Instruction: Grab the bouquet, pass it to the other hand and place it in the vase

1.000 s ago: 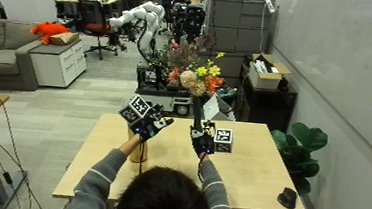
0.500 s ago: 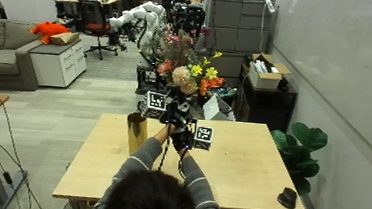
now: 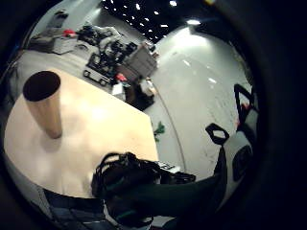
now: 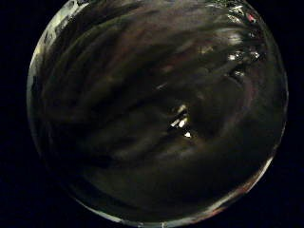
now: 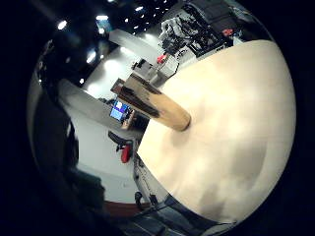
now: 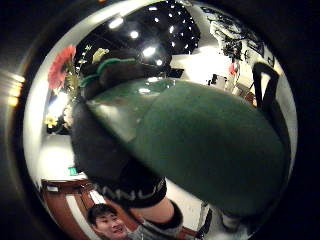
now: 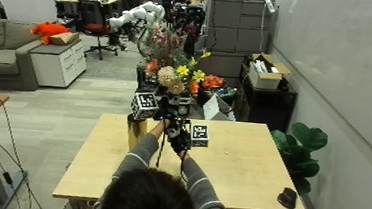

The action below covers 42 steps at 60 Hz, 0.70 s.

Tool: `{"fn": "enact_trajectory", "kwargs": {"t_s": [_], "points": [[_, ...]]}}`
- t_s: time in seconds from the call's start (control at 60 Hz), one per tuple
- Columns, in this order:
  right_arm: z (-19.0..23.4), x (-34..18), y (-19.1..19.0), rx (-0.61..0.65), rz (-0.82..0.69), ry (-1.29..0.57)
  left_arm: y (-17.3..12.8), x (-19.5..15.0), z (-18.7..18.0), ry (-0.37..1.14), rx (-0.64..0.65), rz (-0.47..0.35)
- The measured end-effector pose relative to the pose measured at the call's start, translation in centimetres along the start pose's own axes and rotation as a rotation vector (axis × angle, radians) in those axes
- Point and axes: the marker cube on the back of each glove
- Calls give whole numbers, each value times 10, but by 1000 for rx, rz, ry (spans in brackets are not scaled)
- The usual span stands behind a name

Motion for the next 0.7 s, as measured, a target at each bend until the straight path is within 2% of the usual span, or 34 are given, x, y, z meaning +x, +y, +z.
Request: {"fn": "enact_trajectory", "kwargs": {"t_s": [0.1,0.133,0.233,0.3,0.367,0.483,0.616,0.7], "points": [[-14,-38,11,-125,-339,-19,-21,1,-18,-20,28,45],[-21,-42,13,-136,-365,-16,-33,0,-24,-30,47,67],[-39,-39,13,-114,-315,-38,-64,4,-44,-71,106,115],[-47,-38,3,-95,-444,-86,-75,15,-57,-61,124,100],[-54,-27,0,-86,-302,-41,-84,25,-69,-61,142,92],[-53,-18,-5,-131,-120,-118,-103,23,-83,-88,196,102],[-50,1,-30,-88,-229,-78,-121,10,-94,-98,214,77],[-47,-1,-27,-116,-134,-129,-133,3,-98,-95,224,53]]}}
